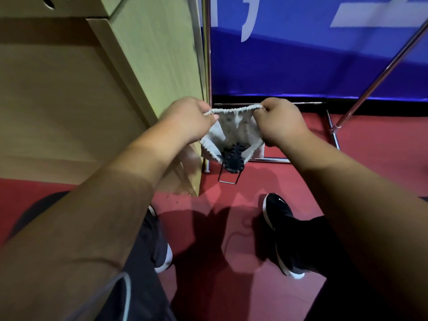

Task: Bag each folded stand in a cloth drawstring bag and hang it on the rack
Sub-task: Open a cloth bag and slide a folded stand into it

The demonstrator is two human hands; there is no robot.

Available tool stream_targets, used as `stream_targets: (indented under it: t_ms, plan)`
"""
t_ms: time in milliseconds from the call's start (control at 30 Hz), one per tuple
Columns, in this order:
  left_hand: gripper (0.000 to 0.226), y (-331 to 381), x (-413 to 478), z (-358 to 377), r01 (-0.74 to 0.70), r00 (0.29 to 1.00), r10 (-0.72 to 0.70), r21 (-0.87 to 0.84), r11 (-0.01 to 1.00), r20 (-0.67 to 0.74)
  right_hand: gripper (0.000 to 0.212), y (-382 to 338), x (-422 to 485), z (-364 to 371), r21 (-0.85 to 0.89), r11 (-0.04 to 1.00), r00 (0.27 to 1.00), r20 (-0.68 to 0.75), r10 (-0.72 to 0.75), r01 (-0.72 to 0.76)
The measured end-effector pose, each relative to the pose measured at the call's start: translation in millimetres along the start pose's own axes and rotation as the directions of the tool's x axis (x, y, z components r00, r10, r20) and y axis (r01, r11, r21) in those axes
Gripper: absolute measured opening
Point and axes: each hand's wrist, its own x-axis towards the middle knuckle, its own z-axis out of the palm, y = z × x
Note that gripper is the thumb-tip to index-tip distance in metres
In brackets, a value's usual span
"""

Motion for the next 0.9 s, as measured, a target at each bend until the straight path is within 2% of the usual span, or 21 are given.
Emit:
stream_targets:
  t_ms: [133,333,433,500,600,667,733,800,833,900]
  plan:
    - [0.023,5,-1,-7,0.046,0.998,-0.044,-0.040,0.998,0.047,0.023,5,5,-8,-0.077,0.997,1.000,0.023,-0.003,0.005]
    - [0.025,9,-4,-16,0.084,0.992,-0.075,-0.086,0.993,0.104,0.033,19,7,-21,-0.245,0.968,0.968,0.223,0.112,-0.056]
    - [0.030,8,-5,-16,0.052,0.990,-0.053,0.008,0.999,0.128,0.051,24,4,-24,-0.273,0.952,0.937,0.277,0.213,-0.136]
    - [0.035,5,-6,-13,-0.019,0.986,-0.010,0.172,0.985,0.166,0.059,23,0,-28,-0.300,0.938,0.902,0.335,0.273,-0.173]
    - [0.021,-2,-4,0,-0.098,0.978,0.002,0.452,0.886,0.208,0.052,21,-1,-33,-0.245,0.941,0.830,0.453,0.325,-0.234]
    - [0.010,-6,0,8,-0.087,0.983,-0.018,0.546,0.833,0.184,0.045,21,0,-33,-0.260,0.938,0.791,0.512,0.335,-0.229]
    - [0.005,-10,3,11,-0.071,0.988,-0.018,0.560,0.825,0.153,0.044,22,1,-32,-0.322,0.926,0.759,0.548,0.351,-0.196]
    - [0.005,-9,2,9,-0.052,0.993,-0.013,0.547,0.836,0.113,0.052,24,-1,-32,-0.373,0.914,0.744,0.564,0.359,-0.158]
    - [0.006,-7,1,8,-0.043,0.995,-0.012,0.546,0.837,0.096,0.053,24,-2,-32,-0.338,0.924,0.734,0.580,0.354,-0.178]
    - [0.024,-2,-4,5,-0.012,0.993,-0.051,0.533,0.846,0.103,0.047,26,-3,-31,-0.122,0.935,0.704,0.628,0.332,-0.333]
